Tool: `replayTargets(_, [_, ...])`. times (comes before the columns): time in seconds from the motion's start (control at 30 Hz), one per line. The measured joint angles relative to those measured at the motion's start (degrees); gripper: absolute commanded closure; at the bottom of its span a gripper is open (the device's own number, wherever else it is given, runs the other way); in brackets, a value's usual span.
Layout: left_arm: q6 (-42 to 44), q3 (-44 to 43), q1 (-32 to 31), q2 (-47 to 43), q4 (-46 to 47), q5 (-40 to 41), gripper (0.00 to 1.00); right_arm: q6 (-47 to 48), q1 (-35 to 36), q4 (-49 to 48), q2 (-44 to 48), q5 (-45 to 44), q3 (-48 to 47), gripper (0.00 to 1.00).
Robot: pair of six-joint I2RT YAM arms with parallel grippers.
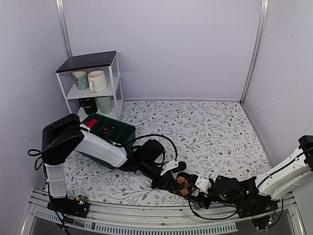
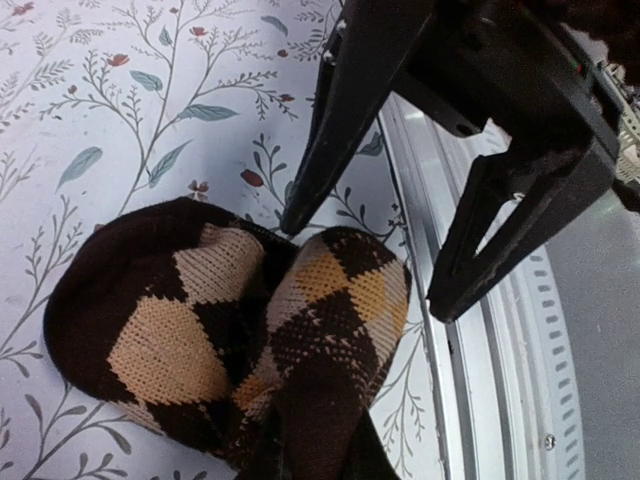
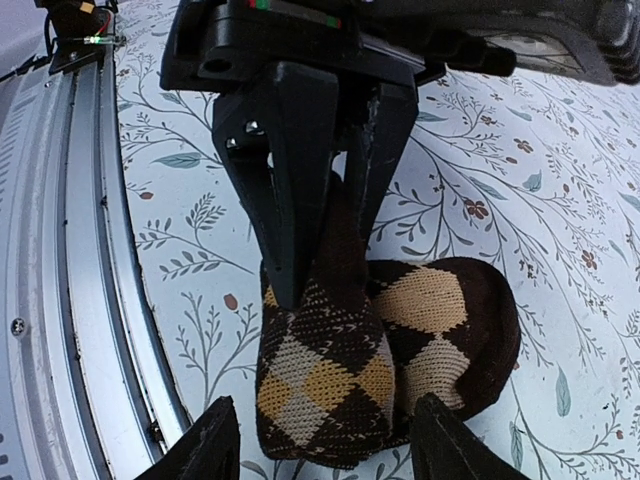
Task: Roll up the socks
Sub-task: Roll the sock at the center of the board.
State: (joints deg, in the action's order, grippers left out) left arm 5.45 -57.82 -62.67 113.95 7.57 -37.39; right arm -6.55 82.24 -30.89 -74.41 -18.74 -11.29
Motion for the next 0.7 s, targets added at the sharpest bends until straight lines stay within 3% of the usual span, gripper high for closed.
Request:
replayTargets(0.37, [-0.4, -0.5, 0.4, 0.5, -0.5, -1.2, 1.0, 1.7, 0.3, -1.3, -3.7, -1.6, -1.1, 0.42])
replayTargets(0.47, [-0.4, -0.8, 0.5, 0.7, -0.7, -1.4, 1.0, 1.8, 0.3, -1.7, -6.2, -1.2, -2.1, 0.46])
replayTargets(0.57, [-0.4, -1.0, 0.6, 0.9, -0.8, -1.9, 1.0, 1.6, 0.3, -1.8, -7.8, -1.0, -2.7, 0.59])
replayTargets(0.67, [-0.4, -1.0, 0.6, 1.0, -0.8, -2.0, 1.0, 1.4, 0.3, -1.9, -8.8, -1.1, -3.0, 0.89])
replayTargets(0.7, [-0.4, -1.0, 0.6, 1.0, -0.9, -2.0, 1.0, 0.9, 0.4, -2.2, -9.0, -1.1, -3.0, 0.94])
